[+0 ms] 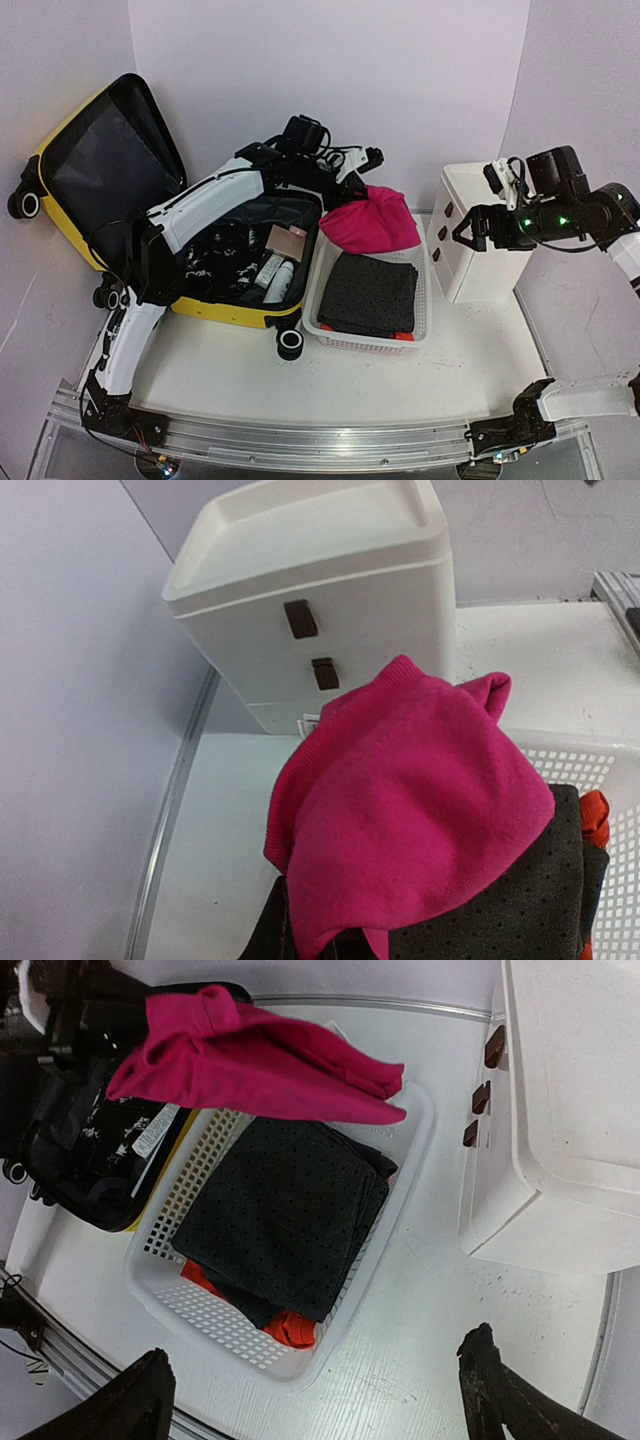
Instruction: Open, take out, and arrange the luggage
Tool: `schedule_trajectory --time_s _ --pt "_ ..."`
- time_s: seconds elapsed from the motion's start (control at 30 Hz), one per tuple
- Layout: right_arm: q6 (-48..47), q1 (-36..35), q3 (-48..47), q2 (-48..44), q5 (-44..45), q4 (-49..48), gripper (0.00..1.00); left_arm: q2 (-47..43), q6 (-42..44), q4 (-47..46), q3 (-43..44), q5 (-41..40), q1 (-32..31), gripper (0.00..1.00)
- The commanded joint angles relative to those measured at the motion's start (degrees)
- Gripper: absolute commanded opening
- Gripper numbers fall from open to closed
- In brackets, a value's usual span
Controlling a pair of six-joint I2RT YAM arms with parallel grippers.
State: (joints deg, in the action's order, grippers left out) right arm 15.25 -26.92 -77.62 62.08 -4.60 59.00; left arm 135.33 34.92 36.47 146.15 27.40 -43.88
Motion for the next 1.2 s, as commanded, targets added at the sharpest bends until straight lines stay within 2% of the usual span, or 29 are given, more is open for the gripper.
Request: schedule_trajectory --time_s 0.0,0.27,0.47,0.7,0.87,1.17 --pt "1.54 0.27 1.20 -2.60 1.90 -2.22 0.98 -3.12 5.56 -4.00 -2.66 1.61 -0.48 0.00" --pt "1.53 0.21 1.37 -2.85 2.04 -2.22 0.98 -3.35 7.84 -3.37 -9.78 -6.15 -5.13 0.00" --pt "1.52 0.25 1.80 -3.65 2.10 -2.22 0.98 -5.15 8.84 0.80 -12.92 -7.63 -7.88 0.00" --pt "1.19 0.28 2.74 -4.87 2.67 -2.27 0.98 -6.21 7.06 6.13 -15.58 -5.69 -10.74 0.00" --pt "1.01 0.27 3.28 -6.14 3.36 -2.38 0.98 -7.44 7.09 6.75 -20.86 -6.38 -12.27 0.00" --pt "1.01 0.28 4.23 -6.95 3.63 -2.51 0.98 -6.03 3.21 7.74 -23.53 -1.72 -13.50 0.02"
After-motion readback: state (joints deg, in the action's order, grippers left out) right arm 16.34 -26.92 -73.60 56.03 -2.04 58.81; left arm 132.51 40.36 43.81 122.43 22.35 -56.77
